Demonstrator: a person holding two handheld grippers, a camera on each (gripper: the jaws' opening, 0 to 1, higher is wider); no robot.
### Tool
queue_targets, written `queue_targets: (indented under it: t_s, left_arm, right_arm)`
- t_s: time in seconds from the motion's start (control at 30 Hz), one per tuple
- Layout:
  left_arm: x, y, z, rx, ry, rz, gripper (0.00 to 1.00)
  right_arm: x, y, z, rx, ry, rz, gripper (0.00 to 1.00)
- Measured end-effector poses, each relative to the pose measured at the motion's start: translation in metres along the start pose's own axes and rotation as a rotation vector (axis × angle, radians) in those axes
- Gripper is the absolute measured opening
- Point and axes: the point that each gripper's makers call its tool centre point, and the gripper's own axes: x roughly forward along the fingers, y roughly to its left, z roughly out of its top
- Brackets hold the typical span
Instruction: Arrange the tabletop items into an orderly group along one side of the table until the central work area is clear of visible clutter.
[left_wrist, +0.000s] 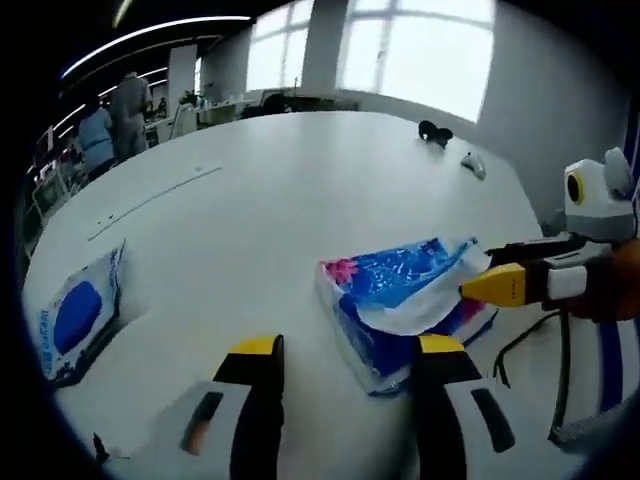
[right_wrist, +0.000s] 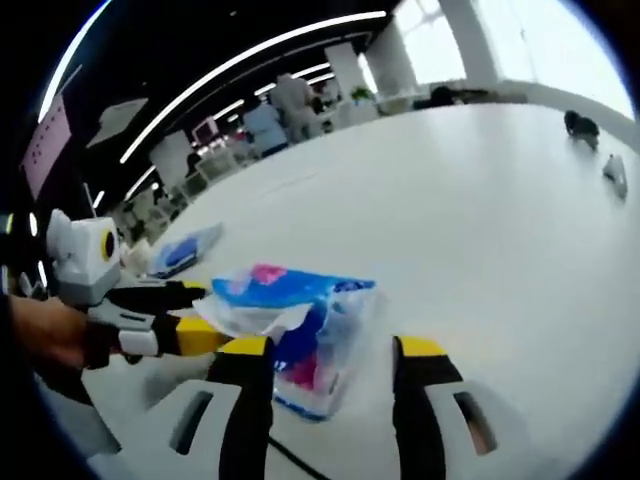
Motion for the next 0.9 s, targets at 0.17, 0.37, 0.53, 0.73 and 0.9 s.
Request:
queue_targets:
  t_s: [0.17,0.37,0.53,0.73,0.9]
  left_arm:
    - [0.001,0.001,0.000,0.025,0.011,0.004,0.33]
    - [0.001,0.001,0.002,0.032,0.012,0.014,0.22]
    - [0.000,0.002,0.003,0.039,0.016,0.022,0.13]
    - [0.000,0.003,0.004,0.025,0.014,0.025,0.08]
    - [-0.001,0.000,0.004,0.020,0.016,0.024,0.07]
  right_arm:
    - [0.000,0.000,0.000,0.000,0.001,-0.002,0.34]
    - [-0.001,0.005,-0.001,0.001,0.004,0.013,0.25]
    - [-0.003,0.009,-0.001,-0.002,0.006,0.024,0.21]
    - [-0.007,0.011,-0.005,0.003,0.011,0.029,0.14]
    - [-0.009,0.011,-0.005,0.010,0.011,0.028,0.11]
